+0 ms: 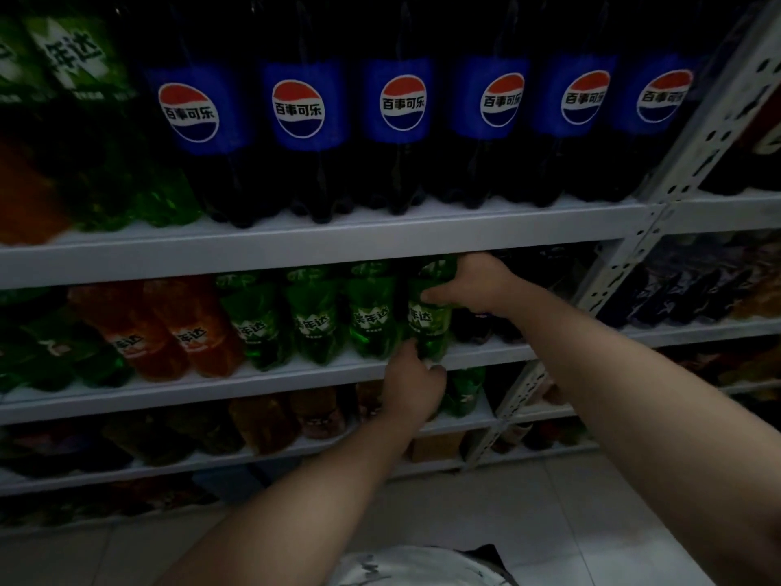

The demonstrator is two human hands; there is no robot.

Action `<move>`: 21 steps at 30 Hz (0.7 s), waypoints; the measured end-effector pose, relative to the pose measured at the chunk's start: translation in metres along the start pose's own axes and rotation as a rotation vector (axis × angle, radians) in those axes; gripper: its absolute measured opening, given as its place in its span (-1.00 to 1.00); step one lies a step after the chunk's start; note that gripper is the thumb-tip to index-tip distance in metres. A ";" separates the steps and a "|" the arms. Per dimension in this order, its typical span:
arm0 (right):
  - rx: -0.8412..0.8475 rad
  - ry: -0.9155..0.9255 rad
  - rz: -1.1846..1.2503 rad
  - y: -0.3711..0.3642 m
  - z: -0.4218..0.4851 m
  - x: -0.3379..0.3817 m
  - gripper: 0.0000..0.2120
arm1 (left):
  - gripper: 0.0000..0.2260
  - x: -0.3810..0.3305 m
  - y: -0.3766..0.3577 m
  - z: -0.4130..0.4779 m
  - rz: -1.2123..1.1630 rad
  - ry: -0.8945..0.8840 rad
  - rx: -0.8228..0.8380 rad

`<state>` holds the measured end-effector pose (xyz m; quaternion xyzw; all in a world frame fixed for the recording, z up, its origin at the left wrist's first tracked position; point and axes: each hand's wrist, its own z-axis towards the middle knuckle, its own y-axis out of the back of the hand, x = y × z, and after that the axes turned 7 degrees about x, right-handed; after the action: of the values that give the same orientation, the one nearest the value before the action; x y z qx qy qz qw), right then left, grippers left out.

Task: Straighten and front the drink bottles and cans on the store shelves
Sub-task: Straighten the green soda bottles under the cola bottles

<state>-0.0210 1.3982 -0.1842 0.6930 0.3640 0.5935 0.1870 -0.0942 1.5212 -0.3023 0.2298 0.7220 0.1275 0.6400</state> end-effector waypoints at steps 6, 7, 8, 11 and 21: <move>0.072 0.020 0.158 0.000 0.004 -0.004 -0.69 | -0.53 0.001 -0.003 0.010 0.035 0.109 -0.041; 0.050 0.021 0.144 -0.003 0.003 -0.004 -0.66 | -0.52 0.000 -0.006 0.009 0.016 0.121 -0.049; 0.002 0.031 0.079 -0.007 0.002 -0.003 -0.60 | -0.51 -0.001 -0.009 0.009 -0.008 0.125 -0.054; -0.254 0.074 -0.208 -0.023 0.003 0.001 -0.50 | -0.53 -0.005 -0.018 0.005 -0.123 0.122 -0.058; -0.277 0.150 -0.278 -0.017 0.004 -0.010 -0.35 | -0.49 -0.002 -0.020 0.034 -0.177 0.156 -0.097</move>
<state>-0.0218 1.4026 -0.2036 0.5577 0.3840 0.6564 0.3327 -0.0641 1.4993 -0.3147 0.1233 0.7802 0.1226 0.6008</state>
